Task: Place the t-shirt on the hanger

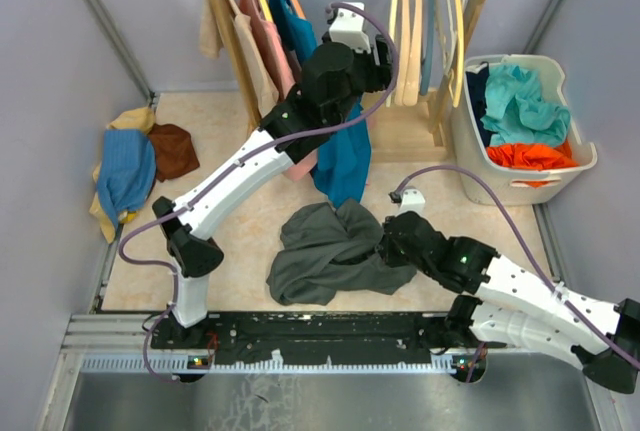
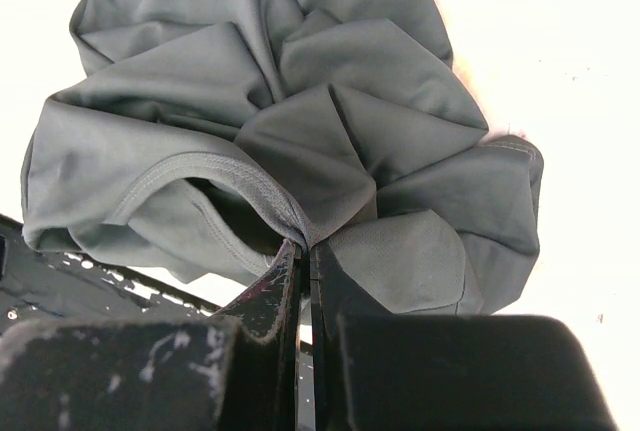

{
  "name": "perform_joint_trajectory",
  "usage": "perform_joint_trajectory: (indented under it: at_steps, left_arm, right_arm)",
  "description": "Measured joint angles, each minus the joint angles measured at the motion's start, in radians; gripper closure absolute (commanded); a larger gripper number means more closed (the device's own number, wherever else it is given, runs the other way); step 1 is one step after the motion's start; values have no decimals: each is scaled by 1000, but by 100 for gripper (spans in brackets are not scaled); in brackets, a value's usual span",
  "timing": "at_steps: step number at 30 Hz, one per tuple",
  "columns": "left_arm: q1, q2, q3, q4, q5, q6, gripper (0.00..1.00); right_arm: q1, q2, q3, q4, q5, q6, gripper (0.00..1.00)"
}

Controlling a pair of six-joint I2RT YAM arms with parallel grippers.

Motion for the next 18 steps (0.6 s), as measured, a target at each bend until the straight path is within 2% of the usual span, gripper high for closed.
perform_joint_trajectory:
  at_steps: [15, 18]
  left_arm:
    - [11, 53, 25, 37, -76, 53, 28]
    - [16, 63, 35, 48, -81, 65, 33]
  right_arm:
    - [0, -21, -5, -4, 0, -1, 100]
    - [0, -21, -5, -4, 0, -1, 100]
